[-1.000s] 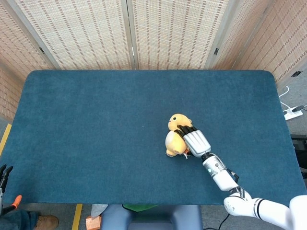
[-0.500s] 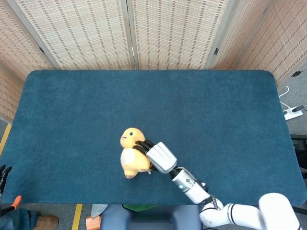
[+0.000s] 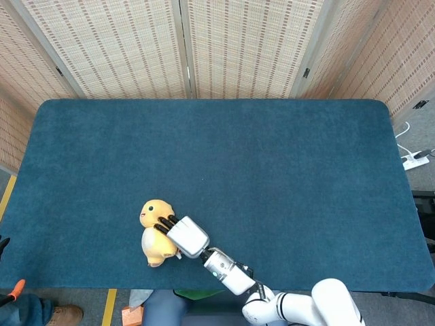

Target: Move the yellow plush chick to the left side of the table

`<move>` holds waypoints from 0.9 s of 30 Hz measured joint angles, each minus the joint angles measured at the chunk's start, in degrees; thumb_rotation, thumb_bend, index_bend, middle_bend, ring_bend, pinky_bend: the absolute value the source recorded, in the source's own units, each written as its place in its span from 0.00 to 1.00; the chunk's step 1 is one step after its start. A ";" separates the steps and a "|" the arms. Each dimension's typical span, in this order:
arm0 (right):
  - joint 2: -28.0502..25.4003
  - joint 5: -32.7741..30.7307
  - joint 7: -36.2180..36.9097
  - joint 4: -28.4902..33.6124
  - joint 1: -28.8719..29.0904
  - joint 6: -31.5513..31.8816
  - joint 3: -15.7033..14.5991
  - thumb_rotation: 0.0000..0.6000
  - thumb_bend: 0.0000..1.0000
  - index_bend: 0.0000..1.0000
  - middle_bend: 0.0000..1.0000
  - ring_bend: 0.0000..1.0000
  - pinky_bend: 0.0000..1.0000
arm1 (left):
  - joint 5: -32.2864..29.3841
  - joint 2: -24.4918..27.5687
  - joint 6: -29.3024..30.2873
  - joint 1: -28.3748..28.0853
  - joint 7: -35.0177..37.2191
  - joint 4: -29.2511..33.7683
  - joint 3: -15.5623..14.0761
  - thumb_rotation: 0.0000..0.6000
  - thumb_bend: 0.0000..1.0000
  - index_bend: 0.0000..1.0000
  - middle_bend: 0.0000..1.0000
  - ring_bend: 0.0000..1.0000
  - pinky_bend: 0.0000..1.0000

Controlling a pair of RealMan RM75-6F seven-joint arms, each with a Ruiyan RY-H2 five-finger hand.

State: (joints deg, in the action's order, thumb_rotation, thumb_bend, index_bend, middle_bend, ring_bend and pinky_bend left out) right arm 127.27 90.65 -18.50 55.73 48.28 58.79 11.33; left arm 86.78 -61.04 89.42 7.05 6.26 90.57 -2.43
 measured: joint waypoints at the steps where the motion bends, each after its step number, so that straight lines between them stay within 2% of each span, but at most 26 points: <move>1: 0.20 -0.82 -0.15 -0.17 0.11 -1.09 0.01 1.00 0.45 0.11 0.26 0.28 0.46 | 0.13 0.05 0.04 -0.01 0.16 -0.03 -0.04 1.00 0.32 0.00 0.05 0.07 0.23; 2: 0.30 -1.53 -0.53 -0.23 0.12 -1.67 0.06 1.00 0.41 0.03 0.14 0.19 0.38 | 0.25 0.10 0.08 -0.03 0.32 -0.07 -0.07 1.00 0.32 0.00 0.05 0.07 0.23; 4: 0.34 -2.98 -2.41 -0.01 -0.06 -2.56 0.33 1.00 0.33 0.00 0.02 0.05 0.24 | 0.52 0.19 0.22 -0.03 0.66 -0.15 -0.16 1.00 0.32 0.00 0.05 0.07 0.23; 5: 0.26 -3.66 -3.62 0.34 -0.19 -2.92 0.48 1.00 0.30 0.00 0.00 0.02 0.18 | 0.65 0.20 0.33 -0.01 0.67 -0.19 -0.20 1.00 0.32 0.00 0.05 0.07 0.23; 7: -0.38 -5.25 -6.99 2.16 -0.70 -3.51 0.75 1.00 0.23 0.00 0.00 0.00 0.09 | 1.00 0.21 0.66 0.06 0.62 -0.17 -0.30 1.00 0.32 0.00 0.05 0.07 0.23; 10: -2.29 -6.79 -10.70 7.03 -1.89 -3.42 0.74 1.00 0.17 0.00 0.00 0.00 0.02 | 1.61 0.10 1.19 0.24 0.19 -0.13 -0.54 1.00 0.32 0.00 0.05 0.07 0.23; 15: -7.99 -9.13 -14.44 18.49 -4.59 -2.54 0.08 1.00 0.14 0.00 0.00 0.00 0.00 | 2.07 -0.42 1.56 0.36 -1.30 -0.06 -0.71 1.00 0.32 0.00 0.05 0.07 0.23; 21: -19.49 -11.32 -17.97 35.09 -8.79 -0.23 -1.88 1.00 0.13 0.00 0.00 0.00 0.00 | 4.43 -1.81 3.06 0.27 -2.90 -0.80 -0.82 1.00 0.32 0.00 0.07 0.08 0.24; 25: -31.05 -9.99 -18.30 45.42 -13.89 4.85 -5.87 1.00 0.14 0.00 0.00 0.00 0.00 | 7.65 -3.68 4.96 -0.11 -2.83 -2.05 -0.71 1.00 0.32 0.03 0.14 0.17 0.32; 27: -36.69 -8.03 -17.74 47.76 -16.95 8.69 -8.54 1.00 0.14 0.00 0.00 0.00 0.00 | 10.21 -4.60 5.80 -0.62 -3.79 -2.09 -0.67 1.00 0.32 0.06 0.17 0.18 0.34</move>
State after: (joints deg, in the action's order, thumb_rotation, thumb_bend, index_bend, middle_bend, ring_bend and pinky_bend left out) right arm 90.58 82.62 -36.24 103.50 31.34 67.48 2.79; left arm 96.99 -65.64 95.22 6.42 2.47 88.49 -3.10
